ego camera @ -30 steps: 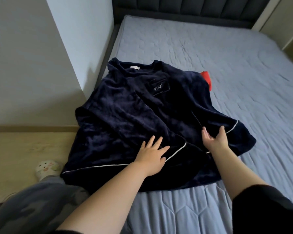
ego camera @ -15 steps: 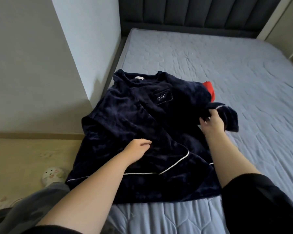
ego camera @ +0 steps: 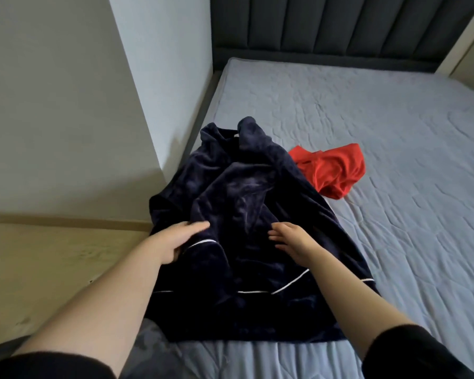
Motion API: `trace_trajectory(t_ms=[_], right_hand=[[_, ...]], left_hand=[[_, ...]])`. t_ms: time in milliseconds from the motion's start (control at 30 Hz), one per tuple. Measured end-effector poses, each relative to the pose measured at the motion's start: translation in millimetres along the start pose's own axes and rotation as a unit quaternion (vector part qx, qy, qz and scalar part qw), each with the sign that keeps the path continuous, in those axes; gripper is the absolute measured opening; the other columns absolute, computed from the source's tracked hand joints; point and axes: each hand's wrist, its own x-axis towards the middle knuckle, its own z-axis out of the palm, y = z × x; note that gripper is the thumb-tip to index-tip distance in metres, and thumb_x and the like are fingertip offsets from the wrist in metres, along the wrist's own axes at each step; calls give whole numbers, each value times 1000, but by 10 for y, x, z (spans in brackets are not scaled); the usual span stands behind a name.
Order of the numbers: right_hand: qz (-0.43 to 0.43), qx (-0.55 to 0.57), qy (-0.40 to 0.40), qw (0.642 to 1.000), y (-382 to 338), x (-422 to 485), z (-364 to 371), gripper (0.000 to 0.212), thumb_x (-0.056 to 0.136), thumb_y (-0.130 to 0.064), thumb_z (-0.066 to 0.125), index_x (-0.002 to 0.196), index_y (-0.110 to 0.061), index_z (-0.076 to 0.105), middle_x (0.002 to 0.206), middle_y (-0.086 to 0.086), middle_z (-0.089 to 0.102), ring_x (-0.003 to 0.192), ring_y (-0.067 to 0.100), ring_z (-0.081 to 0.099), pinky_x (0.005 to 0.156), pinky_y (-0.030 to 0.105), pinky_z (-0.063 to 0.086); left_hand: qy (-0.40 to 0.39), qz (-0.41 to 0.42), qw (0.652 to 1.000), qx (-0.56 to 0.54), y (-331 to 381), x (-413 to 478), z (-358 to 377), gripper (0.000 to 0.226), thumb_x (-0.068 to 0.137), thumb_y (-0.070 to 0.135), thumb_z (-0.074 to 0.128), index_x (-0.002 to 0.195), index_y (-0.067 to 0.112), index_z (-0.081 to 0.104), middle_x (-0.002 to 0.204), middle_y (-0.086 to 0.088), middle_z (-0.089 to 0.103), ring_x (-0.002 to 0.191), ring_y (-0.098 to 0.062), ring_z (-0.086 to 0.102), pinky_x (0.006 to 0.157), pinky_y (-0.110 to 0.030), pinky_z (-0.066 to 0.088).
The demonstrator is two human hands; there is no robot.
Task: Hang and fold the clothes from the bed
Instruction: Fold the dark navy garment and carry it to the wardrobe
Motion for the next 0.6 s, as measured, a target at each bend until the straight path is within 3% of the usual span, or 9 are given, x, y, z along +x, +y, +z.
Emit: trace_trajectory(t_ms=[67, 167, 233, 267, 367, 433, 533, 600], right_hand=[[1, -34, 15, 999, 22, 44, 26, 23, 97, -22, 47, 116, -10, 55, 102, 5, 59, 92, 16, 56, 83, 30, 42], [13, -44, 31, 998, -22, 120, 53, 21, 95, -24, 48, 109, -10, 54, 88, 5, 58, 78, 15, 55, 71, 29, 42], [31, -18, 29, 999, -103, 181, 61, 26, 95, -27, 47, 112, -9, 54, 81, 5, 57, 71, 16, 54, 66, 29, 41], [40, 12, 18, 999, -146, 224, 55, 32, 96, -30, 46, 118, -9, 53, 86, 7, 58, 74, 17, 55, 68, 30, 41], [58, 158, -10, 986, -329, 418, 29, 55, 97, -36, 44, 141, -6, 35, 129, 17, 53, 118, 27, 52, 95, 38, 39], [64, 242, 3, 968, -481, 563, 16, 65, 96, -41, 46, 147, -5, 26, 144, 17, 41, 133, 27, 41, 106, 41, 32], [70, 286, 30, 955, -650, 755, 49, 68, 92, -47, 51, 145, -8, 31, 140, 14, 46, 127, 25, 47, 104, 41, 36], [65, 267, 35, 961, -747, 839, 113, 51, 90, -49, 55, 129, -17, 50, 119, 8, 61, 102, 21, 60, 84, 36, 48]], left_hand=[[20, 8, 996, 92, 30, -15, 146, 20, 85, 13, 66, 105, 18, 66, 81, -4, 72, 72, -19, 67, 58, -24, 51], [42, 28, 998, 25, 91, -21, 127, 38, 77, -7, 46, 83, 21, 71, 66, -9, 62, 55, -21, 60, 52, -23, 48], [47, 18, 999, 7, 105, -26, 62, 41, 73, -7, 43, 72, 22, 72, 64, -9, 64, 52, -22, 61, 50, -23, 49], [61, 11, 997, 54, 101, -26, 49, 40, 72, -7, 43, 77, 20, 72, 72, -11, 64, 59, -25, 62, 54, -26, 50], [134, 11, 964, 232, 75, 90, 55, 44, 79, -4, 45, 117, 10, 62, 114, -14, 59, 96, -29, 55, 83, -31, 46], [173, 8, 964, 200, 109, 200, 54, 42, 86, 3, 48, 126, 13, 59, 125, -12, 57, 111, -30, 54, 95, -33, 44], [207, 70, 961, 168, 158, 333, 64, 10, 88, 21, 56, 96, 18, 61, 100, -10, 60, 89, -24, 56, 86, -37, 45], [213, 136, 946, 201, 168, 456, 85, 14, 84, 25, 63, 97, 23, 60, 91, 0, 59, 83, -18, 55, 74, -29, 42]])
